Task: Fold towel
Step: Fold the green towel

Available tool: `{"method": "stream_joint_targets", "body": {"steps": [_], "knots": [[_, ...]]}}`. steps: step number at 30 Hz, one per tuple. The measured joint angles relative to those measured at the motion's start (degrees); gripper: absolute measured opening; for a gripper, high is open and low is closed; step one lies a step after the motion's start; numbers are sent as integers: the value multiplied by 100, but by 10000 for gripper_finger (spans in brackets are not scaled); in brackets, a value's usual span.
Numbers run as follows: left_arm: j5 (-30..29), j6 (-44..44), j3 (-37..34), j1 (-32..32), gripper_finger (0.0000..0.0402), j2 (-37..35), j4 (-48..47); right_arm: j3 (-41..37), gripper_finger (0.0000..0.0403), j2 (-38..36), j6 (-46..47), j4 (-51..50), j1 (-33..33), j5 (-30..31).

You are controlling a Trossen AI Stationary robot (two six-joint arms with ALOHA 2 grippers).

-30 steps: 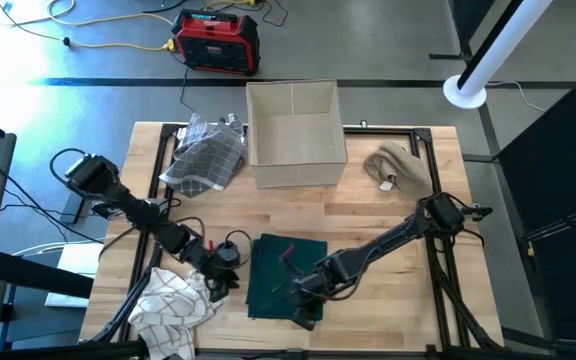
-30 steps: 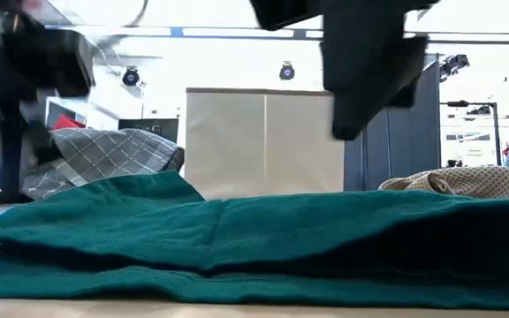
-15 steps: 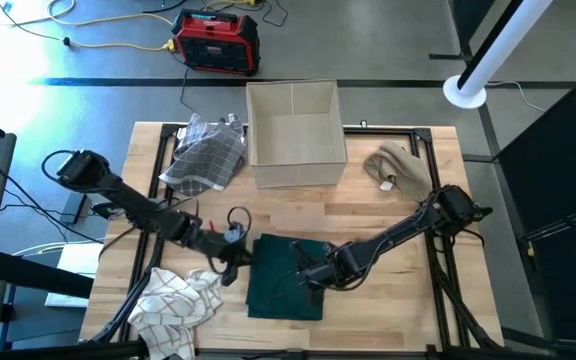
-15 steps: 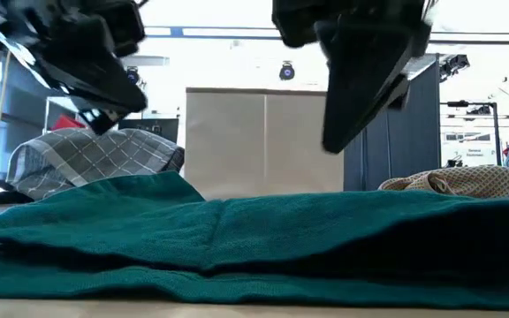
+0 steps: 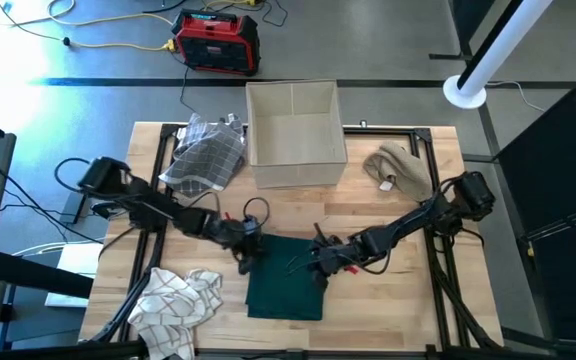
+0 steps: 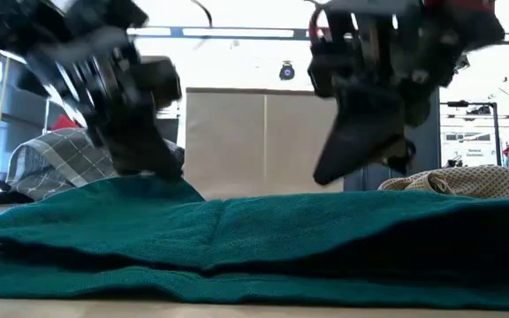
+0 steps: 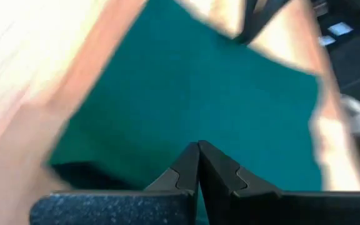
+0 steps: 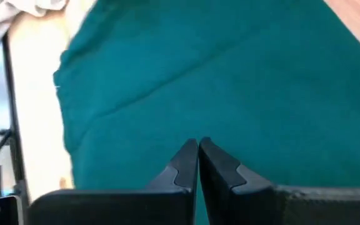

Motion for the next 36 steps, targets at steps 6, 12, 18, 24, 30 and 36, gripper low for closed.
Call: {"method": "stream_joint_targets", "body": {"steps": [6,12,18,24,30,36], "knots": [[312,-325,4,288,0,239,-145,-609,0,-3,280,125,-25,-2],[370,-750,7,292,0,159,-457,-923,0,-137,105,260,-27,-98],[407,-1257,96,269,0,-527,-479,-967,0,-959,-814,-131,-25,-208],[385,-968,328,124,0,-1583,-1475,-955,0,-1565,-1802,-37,-25,-92],[348,-777,341,-269,0,-2276,-2584,-953,0,-1148,-3109,351,-19,-111],[331,-769,292,-812,0,-2373,-3706,-570,0,-492,-3236,591,-194,-301]]}}
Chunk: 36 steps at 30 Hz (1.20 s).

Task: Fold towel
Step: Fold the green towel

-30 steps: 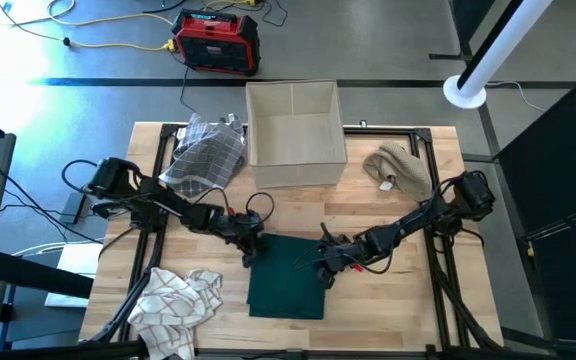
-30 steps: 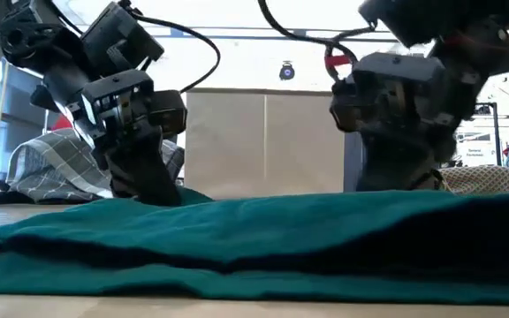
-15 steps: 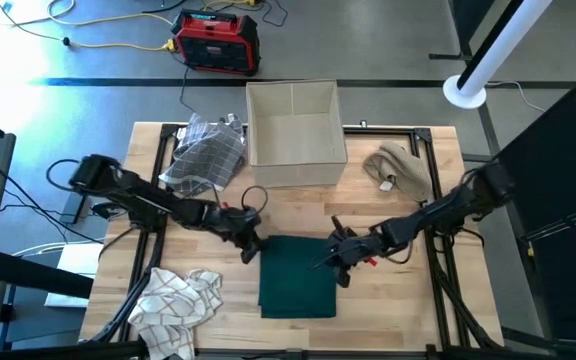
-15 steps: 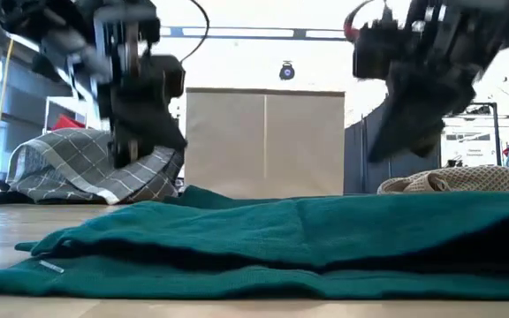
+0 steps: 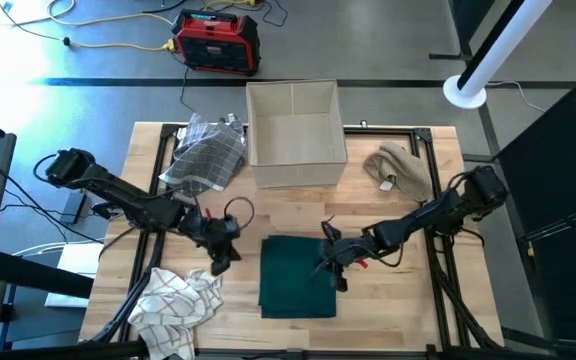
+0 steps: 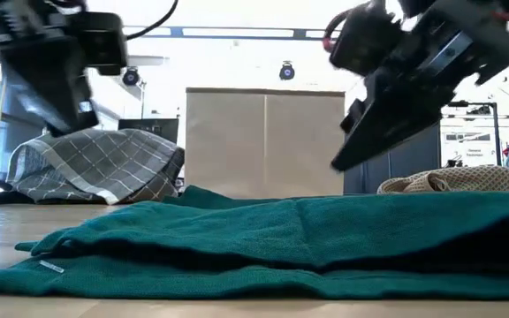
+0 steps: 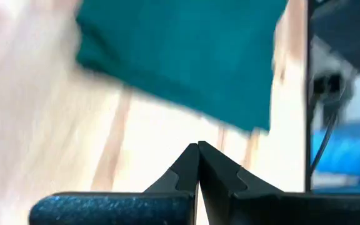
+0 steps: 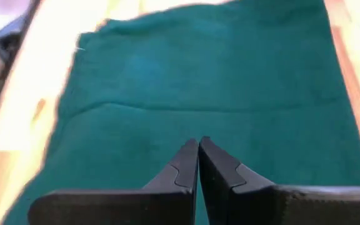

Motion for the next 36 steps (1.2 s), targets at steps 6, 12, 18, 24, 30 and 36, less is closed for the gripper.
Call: {"method": "stream_joint_targets", "body": {"steps": [6,12,18,24,30,36], "knots": [[-42,1,-12,-247,0,-14,-304,401,0,134,139,32,-253,0],[-3,290,-12,-279,0,-42,-402,449,0,470,98,338,-618,-248],[-123,351,-12,-279,0,-42,-608,451,0,1005,854,160,-731,-1011],[-138,407,-12,-277,0,-42,-759,470,0,905,962,-850,-359,-1384],[-151,478,-10,-277,0,-44,-1021,92,0,301,1222,-1683,269,-1407],[-154,743,-10,-246,0,-44,-1085,-675,0,-753,2101,-2562,1006,-1357]]}}
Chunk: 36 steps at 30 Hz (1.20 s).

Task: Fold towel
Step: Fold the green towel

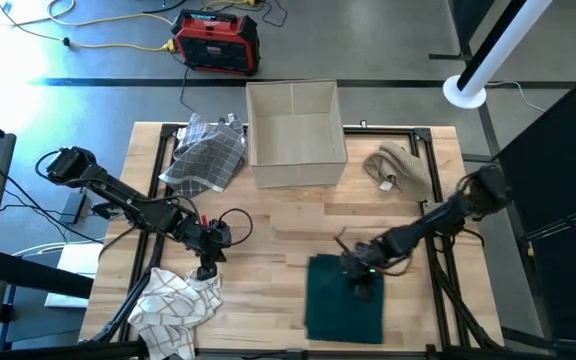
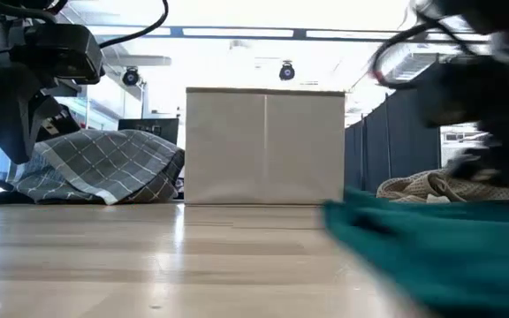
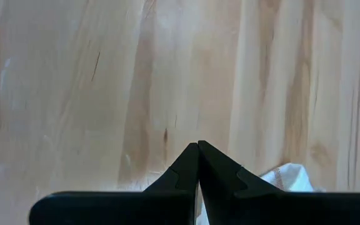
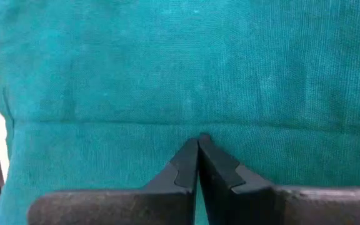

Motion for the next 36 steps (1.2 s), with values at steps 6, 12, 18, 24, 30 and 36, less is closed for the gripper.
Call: {"method": "stream_joint_targets", "body": {"steps": [6,12,18,24,30,36], "knots": [[-30,7,0,28,0,0,-51,-716,0,-919,1126,-344,881,26],[-39,-192,0,26,0,0,-36,-895,0,-1335,1492,-994,1581,-71],[-39,-248,0,26,0,0,-3,-823,0,-1511,1323,-2060,1841,-218],[24,-347,0,26,0,0,1,-469,0,-1722,1724,-2067,1779,-303],[-95,-396,0,26,0,0,-1,368,0,-1680,2248,-1693,1716,504],[-230,-302,0,26,0,0,1,364,0,-842,2989,-935,1949,449]]}}
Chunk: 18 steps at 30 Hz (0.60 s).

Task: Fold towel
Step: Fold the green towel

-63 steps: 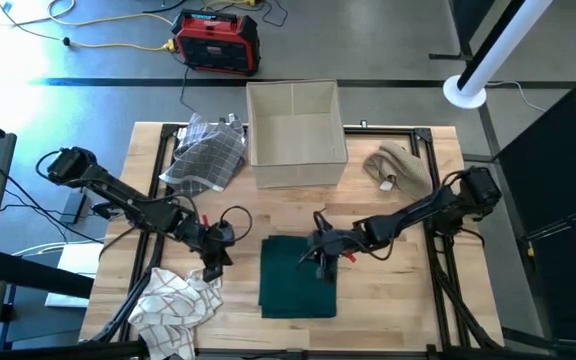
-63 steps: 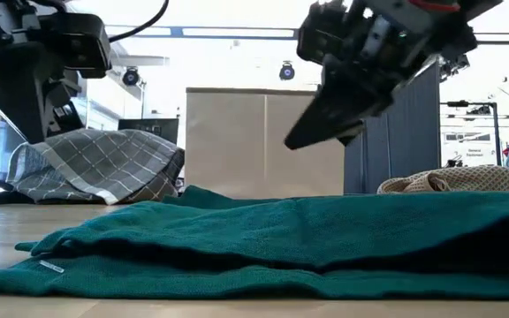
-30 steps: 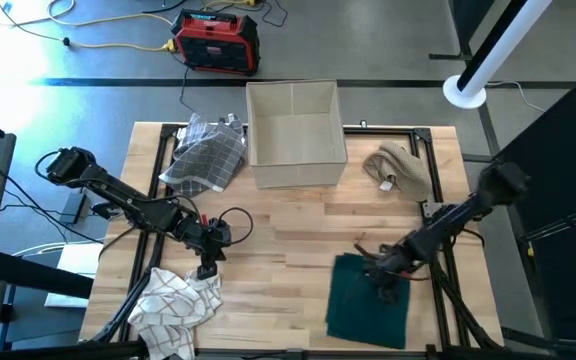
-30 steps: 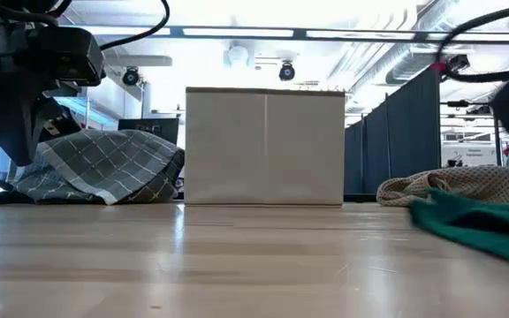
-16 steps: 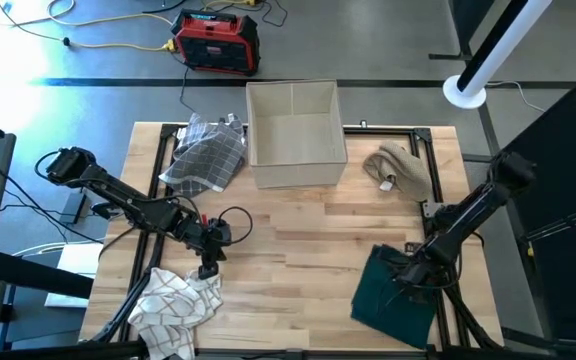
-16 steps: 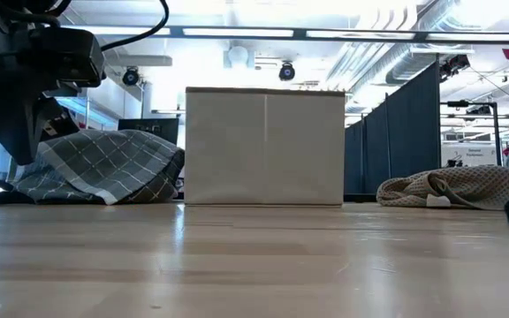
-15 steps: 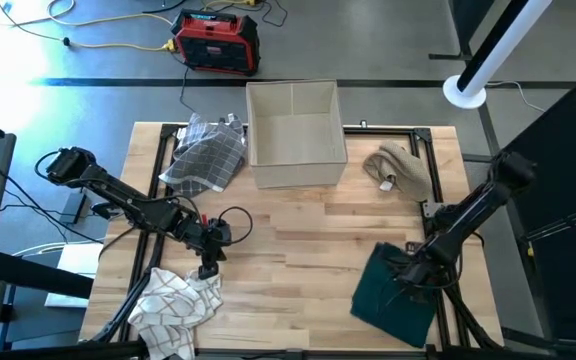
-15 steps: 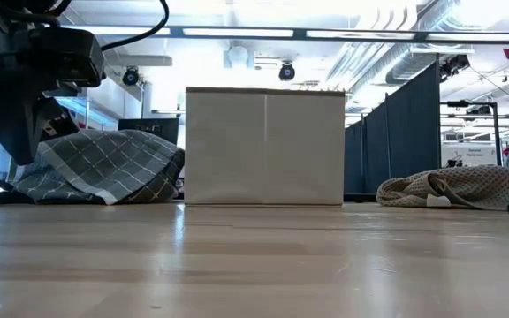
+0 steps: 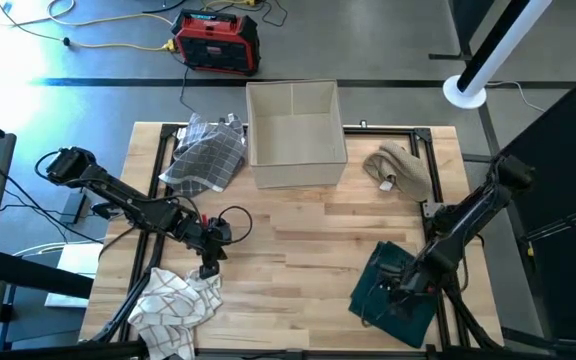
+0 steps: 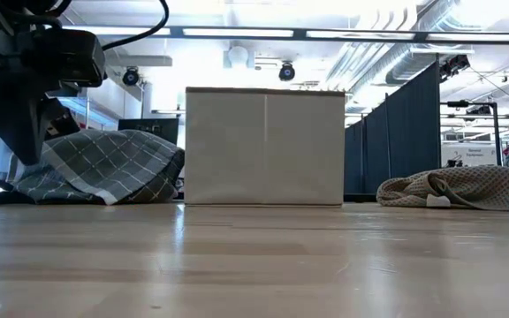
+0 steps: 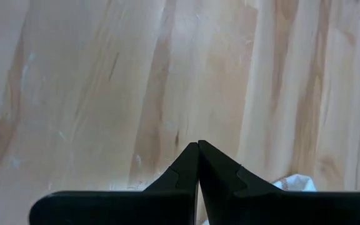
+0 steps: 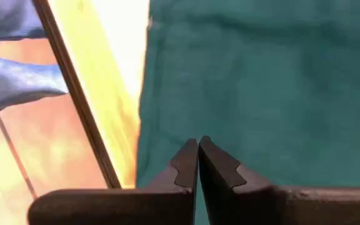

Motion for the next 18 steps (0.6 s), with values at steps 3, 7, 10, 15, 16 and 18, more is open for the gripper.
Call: {"method": "stream_joint_targets", "body": {"steps": [3,7,10,15,16,18], "knots": [[-134,1,0,0,0,0,20,-2,0,600,116,534,68,-33],[-172,3,0,0,0,0,32,-1,0,1200,-28,1448,183,-767],[-171,52,0,0,0,0,15,130,0,1416,-69,1517,379,-1347],[-174,154,0,0,0,0,5,418,0,1452,-35,1070,849,-1974],[-175,155,0,0,0,0,2,527,0,1449,-35,983,921,-2122],[-174,164,0,0,0,0,1,764,0,1392,1,622,1011,-2245]]}}
